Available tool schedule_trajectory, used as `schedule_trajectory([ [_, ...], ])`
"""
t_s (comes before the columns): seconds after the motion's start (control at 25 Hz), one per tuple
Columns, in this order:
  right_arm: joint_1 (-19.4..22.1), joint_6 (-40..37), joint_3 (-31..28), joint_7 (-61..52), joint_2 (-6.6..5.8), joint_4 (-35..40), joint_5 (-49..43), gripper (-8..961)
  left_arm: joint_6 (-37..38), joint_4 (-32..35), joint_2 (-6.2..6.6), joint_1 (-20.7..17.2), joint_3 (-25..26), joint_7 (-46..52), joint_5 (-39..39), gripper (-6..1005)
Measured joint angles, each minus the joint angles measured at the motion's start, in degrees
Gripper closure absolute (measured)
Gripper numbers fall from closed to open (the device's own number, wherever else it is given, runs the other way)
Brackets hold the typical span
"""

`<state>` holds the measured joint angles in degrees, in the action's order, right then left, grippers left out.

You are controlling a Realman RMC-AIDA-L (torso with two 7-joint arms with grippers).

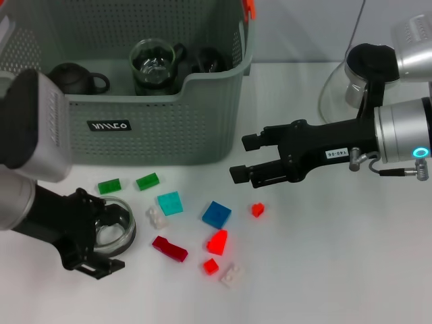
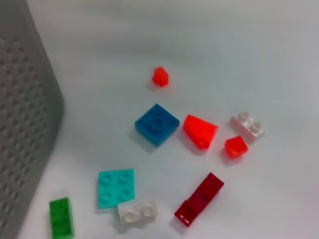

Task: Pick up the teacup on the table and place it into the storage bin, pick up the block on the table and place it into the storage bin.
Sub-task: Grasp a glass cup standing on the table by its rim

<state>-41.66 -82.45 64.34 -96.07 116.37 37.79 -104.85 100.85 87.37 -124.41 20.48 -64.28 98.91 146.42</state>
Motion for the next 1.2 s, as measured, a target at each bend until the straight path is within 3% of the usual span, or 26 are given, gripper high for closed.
schedule_trajectory([
  [1.2, 0.41, 0.31, -0.26, 0.14, -0.10, -0.58, 0.00, 102, -7.45, -9.14, 0.05, 2.60, -6.16, 2.24, 6.12, 245],
])
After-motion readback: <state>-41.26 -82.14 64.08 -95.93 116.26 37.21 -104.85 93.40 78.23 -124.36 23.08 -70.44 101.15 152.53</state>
